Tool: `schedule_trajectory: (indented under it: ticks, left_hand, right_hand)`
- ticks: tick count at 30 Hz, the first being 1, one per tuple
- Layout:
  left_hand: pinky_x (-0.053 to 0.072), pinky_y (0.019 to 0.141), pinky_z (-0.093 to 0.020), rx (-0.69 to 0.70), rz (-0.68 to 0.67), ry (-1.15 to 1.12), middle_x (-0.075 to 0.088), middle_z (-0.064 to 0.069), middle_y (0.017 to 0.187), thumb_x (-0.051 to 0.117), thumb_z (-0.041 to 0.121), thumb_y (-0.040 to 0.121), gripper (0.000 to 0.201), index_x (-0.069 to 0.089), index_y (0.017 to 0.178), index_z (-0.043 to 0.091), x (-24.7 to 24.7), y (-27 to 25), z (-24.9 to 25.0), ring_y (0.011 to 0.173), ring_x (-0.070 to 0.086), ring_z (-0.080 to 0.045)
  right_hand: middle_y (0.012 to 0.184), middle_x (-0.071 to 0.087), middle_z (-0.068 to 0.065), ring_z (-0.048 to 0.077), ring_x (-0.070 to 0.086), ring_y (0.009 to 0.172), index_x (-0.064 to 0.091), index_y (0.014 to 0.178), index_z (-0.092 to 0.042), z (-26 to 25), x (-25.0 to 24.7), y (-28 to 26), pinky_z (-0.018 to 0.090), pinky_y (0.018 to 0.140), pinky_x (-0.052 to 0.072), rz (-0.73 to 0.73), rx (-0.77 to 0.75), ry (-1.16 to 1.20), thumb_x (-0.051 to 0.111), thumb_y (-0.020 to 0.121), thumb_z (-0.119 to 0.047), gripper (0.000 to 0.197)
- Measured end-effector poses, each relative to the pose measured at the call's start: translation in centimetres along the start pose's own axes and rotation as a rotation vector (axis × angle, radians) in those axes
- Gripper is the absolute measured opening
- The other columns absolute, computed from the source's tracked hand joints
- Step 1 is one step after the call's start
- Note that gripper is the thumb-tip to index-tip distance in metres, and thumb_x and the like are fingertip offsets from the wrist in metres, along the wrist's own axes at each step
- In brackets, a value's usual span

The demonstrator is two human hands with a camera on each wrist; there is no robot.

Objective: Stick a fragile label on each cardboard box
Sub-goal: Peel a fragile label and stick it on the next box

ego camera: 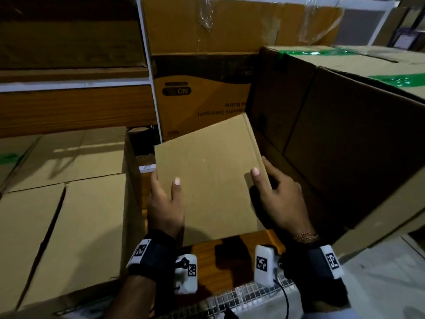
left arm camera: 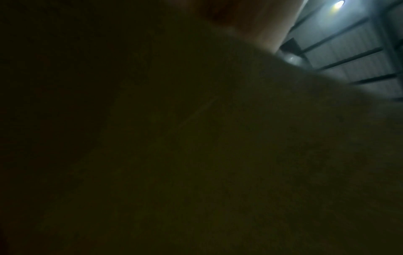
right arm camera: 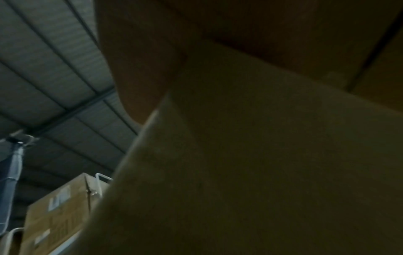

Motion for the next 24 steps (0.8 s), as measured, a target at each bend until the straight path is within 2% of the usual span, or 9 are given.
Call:
schedule_trajectory:
  ticks: [3,6,9,12,15,16,18,21,24]
  left_hand:
    - [0.037,0.117,-0.049,-0.082,-0.071,0.047,0.043,-0.015,0.158,0.032,0.062,0.099,0.078,0.020,0.163,0.019,1.4,-0.6,-1.3,0.142,0.045,-0.034]
    - [0.021,0.123,-0.049,-0.193,-0.101,0.167,0.019,-0.014,0.168,0.026,0.058,0.105,0.076,0.011,0.165,0.013,1.7,-0.5,-2.1,0.152,0.024,-0.035]
    - [0.004,0.126,-0.052,-0.215,-0.230,0.264,0.002,-0.008,0.172,0.009,0.070,0.096,0.088,0.013,0.165,0.015,2.5,-0.2,-2.4,0.158,0.004,-0.028]
    - [0.002,0.127,-0.052,-0.181,-0.414,0.148,-0.005,-0.004,0.172,0.009,0.081,0.086,0.095,0.004,0.165,0.028,4.0,-0.2,-2.4,0.158,-0.001,-0.024]
    - [0.022,0.123,-0.058,-0.296,-0.449,-0.157,0.019,0.002,0.170,0.026,0.101,0.074,0.104,0.015,0.161,0.046,4.4,-0.7,-2.8,0.153,0.026,-0.027]
    - [0.029,0.121,-0.056,-0.298,-0.450,-0.258,0.034,0.004,0.165,0.035,0.103,0.070,0.107,0.022,0.159,0.046,4.4,-0.9,-2.7,0.147,0.038,-0.024]
    - [0.042,0.114,-0.048,-0.233,-0.469,-0.374,0.057,0.011,0.147,0.060,0.089,0.074,0.099,0.031,0.155,0.042,4.0,-1.2,-2.1,0.133,0.055,-0.014]
    - [0.051,0.105,-0.040,-0.160,-0.506,-0.356,0.067,0.017,0.129,0.080,0.059,0.080,0.085,0.037,0.150,0.040,3.7,-1.6,-2.0,0.120,0.064,-0.008]
    - [0.049,0.108,-0.043,-0.160,-0.533,-0.316,0.066,0.022,0.129,0.075,0.060,0.084,0.084,0.031,0.153,0.043,3.8,-2.0,-2.4,0.120,0.062,-0.005]
  right_hand:
    - [0.140,0.061,-0.006,0.012,0.058,0.124,0.042,0.154,-0.043,-0.6,-0.2,0.5,0.045,0.099,0.056,-0.026,-0.024,0.009,0.040,0.091,-0.085,0.076]
    - [0.155,0.049,-0.009,0.014,0.040,0.143,0.042,0.150,-0.056,-1.3,1.1,-0.1,0.052,0.116,0.040,-0.079,-0.054,0.047,0.038,0.091,-0.084,0.065]
    - [0.165,0.031,-0.017,0.013,0.022,0.146,0.040,0.146,-0.064,-2.8,3.4,-1.5,0.047,0.120,0.016,-0.149,-0.098,-0.014,0.038,0.097,-0.069,0.049]
    - [0.165,0.029,-0.022,0.010,0.021,0.146,0.047,0.146,-0.058,-3.5,5.5,-1.8,0.042,0.117,0.019,-0.210,-0.168,-0.020,0.053,0.102,-0.055,0.044]
    - [0.156,0.043,-0.019,0.006,0.032,0.144,0.057,0.143,-0.044,-2.5,5.9,-0.9,0.047,0.118,0.038,-0.181,-0.169,0.006,0.072,0.090,-0.052,0.056]
    - [0.155,0.043,-0.016,0.008,0.031,0.145,0.055,0.145,-0.043,-1.8,5.8,-0.6,0.047,0.118,0.038,-0.146,-0.142,-0.019,0.077,0.084,-0.055,0.066]
    - [0.160,0.035,-0.009,0.016,0.019,0.150,0.046,0.151,-0.043,0.2,5.4,-0.3,0.050,0.121,0.030,-0.097,-0.058,-0.175,0.079,0.075,-0.066,0.086]
    - [0.169,0.021,-0.003,0.023,0.003,0.156,0.037,0.156,-0.038,2.9,5.3,-0.1,0.057,0.124,0.015,-0.090,0.046,-0.356,0.060,0.075,-0.086,0.097]
    - [0.167,0.026,0.003,0.026,0.014,0.153,0.045,0.153,-0.037,3.3,4.9,0.2,0.054,0.120,0.019,-0.046,0.024,-0.447,0.039,0.084,-0.086,0.084]
Point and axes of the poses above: each hand's wrist, its own y-axis towards the middle knuckle, its own x-axis out of the palm, z = x × y, the point moved 8 cm from there along y, towards the middle knuckle
